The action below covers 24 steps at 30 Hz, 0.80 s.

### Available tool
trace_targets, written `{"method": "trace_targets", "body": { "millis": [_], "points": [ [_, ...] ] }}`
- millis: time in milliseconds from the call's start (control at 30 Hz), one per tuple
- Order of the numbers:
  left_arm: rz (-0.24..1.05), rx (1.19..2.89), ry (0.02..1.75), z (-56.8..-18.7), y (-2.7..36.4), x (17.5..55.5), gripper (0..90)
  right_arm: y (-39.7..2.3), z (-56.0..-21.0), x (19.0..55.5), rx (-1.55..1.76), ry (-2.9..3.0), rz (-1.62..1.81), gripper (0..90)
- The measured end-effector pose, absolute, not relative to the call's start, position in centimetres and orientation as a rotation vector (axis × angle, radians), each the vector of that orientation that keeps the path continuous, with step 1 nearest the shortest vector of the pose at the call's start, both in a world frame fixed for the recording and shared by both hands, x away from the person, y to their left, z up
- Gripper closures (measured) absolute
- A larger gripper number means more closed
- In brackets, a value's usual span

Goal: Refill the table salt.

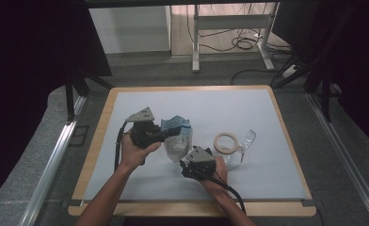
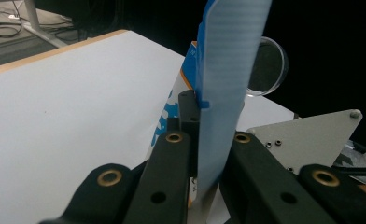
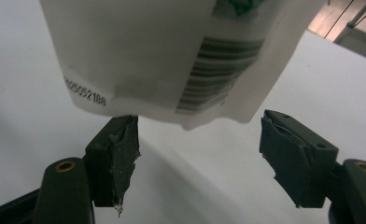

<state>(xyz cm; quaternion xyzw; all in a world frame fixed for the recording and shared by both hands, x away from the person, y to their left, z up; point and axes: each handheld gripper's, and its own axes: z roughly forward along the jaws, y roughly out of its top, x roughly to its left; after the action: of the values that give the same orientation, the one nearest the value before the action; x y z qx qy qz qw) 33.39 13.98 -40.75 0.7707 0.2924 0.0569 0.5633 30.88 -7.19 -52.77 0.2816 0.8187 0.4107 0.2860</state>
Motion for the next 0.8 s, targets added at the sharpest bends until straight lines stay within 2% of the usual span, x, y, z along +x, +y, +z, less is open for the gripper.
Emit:
{"method": "trace_targets", "body": {
  "millis": [100, 200, 367, 800],
  "points": [
    [0.115, 1.808, 0.688, -40.8, 13.7, 33.5, 90.0, -7.2, -52.7, 31.0, 0.722, 2.183, 1.097, 29.6],
    [0.099, 1.813, 0.688, -40.8, 13.1, 33.8, 90.0, -7.3, -52.8, 30.9, 0.688, 2.182, 1.103, 35.5],
    [0.077, 1.828, 0.679, -40.8, 12.2, 34.3, 90.0, -7.3, -52.8, 30.7, 0.675, 2.194, 1.124, 38.7],
    [0.094, 1.856, 0.641, -40.4, 10.4, 34.5, 90.0, -8.4, -53.0, 30.4, 0.721, 2.203, 1.189, 39.1]
  ]
}}
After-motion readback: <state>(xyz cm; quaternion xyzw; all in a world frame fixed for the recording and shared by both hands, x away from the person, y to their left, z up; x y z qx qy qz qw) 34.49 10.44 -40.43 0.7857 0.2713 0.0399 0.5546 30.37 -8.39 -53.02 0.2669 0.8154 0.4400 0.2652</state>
